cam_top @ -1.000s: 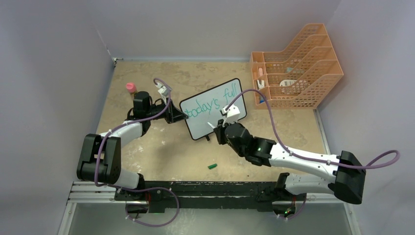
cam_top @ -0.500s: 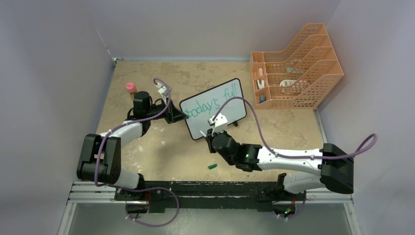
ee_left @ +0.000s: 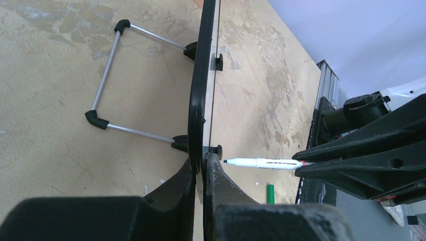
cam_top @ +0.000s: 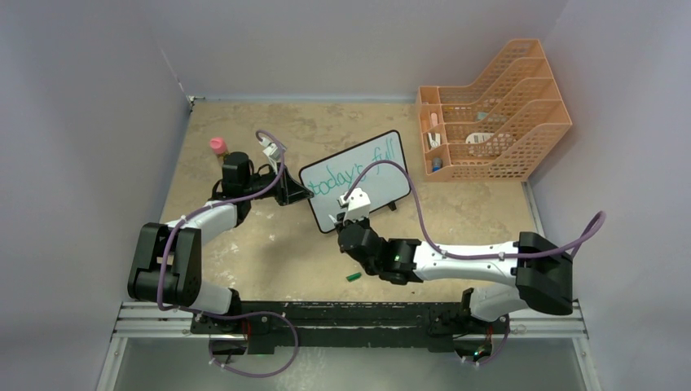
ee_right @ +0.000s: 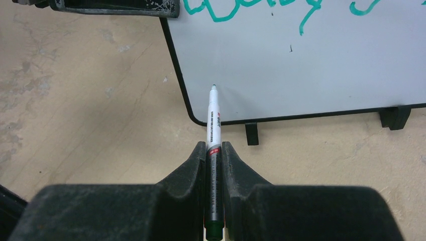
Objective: Write a sentence on the whiteboard
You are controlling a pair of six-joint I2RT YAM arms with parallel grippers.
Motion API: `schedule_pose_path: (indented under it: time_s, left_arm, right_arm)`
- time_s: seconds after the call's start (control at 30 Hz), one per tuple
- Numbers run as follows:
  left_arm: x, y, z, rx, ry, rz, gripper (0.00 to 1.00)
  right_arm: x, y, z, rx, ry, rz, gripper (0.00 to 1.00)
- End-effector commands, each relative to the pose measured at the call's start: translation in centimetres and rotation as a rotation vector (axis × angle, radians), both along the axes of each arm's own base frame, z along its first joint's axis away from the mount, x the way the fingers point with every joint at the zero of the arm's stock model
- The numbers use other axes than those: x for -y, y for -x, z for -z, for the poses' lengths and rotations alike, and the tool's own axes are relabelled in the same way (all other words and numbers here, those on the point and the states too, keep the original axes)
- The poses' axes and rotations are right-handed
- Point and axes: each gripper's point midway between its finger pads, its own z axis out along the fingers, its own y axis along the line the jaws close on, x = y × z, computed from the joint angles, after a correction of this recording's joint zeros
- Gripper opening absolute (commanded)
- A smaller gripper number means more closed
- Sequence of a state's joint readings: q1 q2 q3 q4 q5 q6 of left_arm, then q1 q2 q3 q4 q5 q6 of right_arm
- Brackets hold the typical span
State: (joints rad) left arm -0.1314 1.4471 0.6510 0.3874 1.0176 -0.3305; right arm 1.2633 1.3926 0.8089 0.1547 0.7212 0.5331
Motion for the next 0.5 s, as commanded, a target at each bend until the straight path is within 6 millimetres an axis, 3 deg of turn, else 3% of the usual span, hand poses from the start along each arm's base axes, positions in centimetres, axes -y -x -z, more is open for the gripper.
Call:
schedule_pose_path:
  time_s: [0.0,0.47]
  left_arm:
    - [0.2,-0.81,-2.36,0.109,0.009,0.005,0.0]
    - [0.21,-0.81,-2.42,0.109,0.01,0.005,0.0]
  right_arm:
    - [-0.44,-0.81,-2.25,0.031,-0.056,0.065,0.0]
    - [-0.61,-1.14,-2.24,0.037,-0.053,0.087,0.0]
